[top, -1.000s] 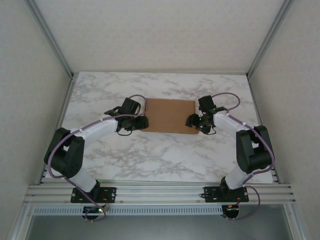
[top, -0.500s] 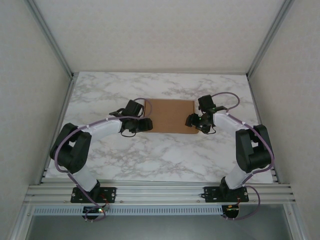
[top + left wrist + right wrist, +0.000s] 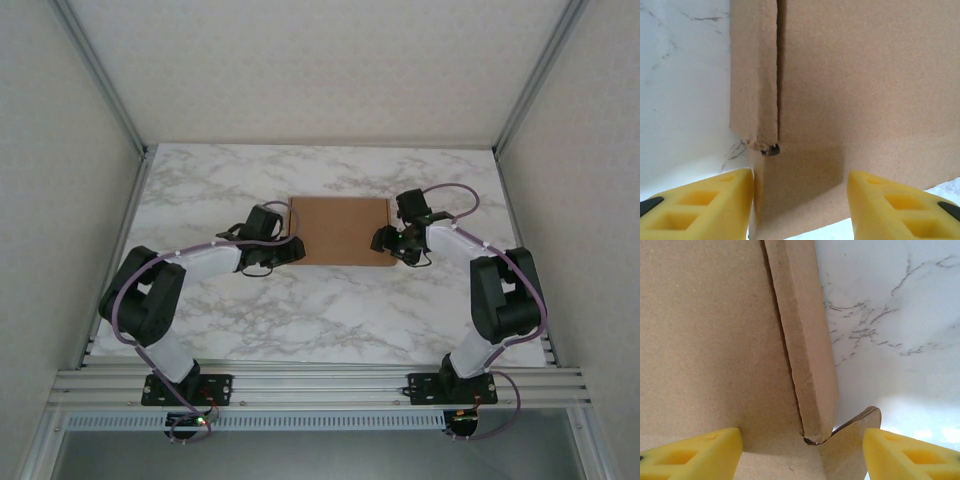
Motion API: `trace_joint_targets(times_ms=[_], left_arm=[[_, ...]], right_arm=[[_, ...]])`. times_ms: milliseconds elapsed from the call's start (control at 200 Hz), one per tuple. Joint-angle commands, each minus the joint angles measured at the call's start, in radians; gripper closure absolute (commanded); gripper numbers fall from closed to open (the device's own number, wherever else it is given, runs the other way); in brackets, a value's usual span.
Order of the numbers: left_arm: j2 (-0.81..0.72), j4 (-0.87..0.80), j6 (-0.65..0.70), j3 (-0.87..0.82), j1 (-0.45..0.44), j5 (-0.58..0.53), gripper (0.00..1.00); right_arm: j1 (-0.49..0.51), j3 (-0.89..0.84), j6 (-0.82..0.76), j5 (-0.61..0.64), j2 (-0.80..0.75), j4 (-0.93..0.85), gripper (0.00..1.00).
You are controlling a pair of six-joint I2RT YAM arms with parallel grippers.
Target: Fold the paper box
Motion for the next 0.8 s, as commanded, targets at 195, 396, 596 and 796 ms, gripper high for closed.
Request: trace_joint_targets(times_ms=[195, 396, 596, 796], left_arm=[[0.004, -0.007, -0.001, -0.015, -0.008, 0.095, 0.44], [-0.018, -0.022, -0.001, 0.002, 0.0, 0.134, 0.43], [-0.001, 0.043, -0.057, -0.008, 0.01, 0.237, 0.47], [-0.031, 0.107, -0.127, -0.012, 0.049, 0.341, 0.54]], right_arm=[[0.015, -0.013, -0.011, -0.01, 0.057, -0.041, 0.33], [0.015, -0.001, -0.005, -0.03, 0.073, -0.041, 0.33], [0.015, 0.013, -0.003, -0.058, 0.085, -0.046, 0.33], [0.014, 0.034, 0.001, -0.085, 0.083, -0.057, 0.33]])
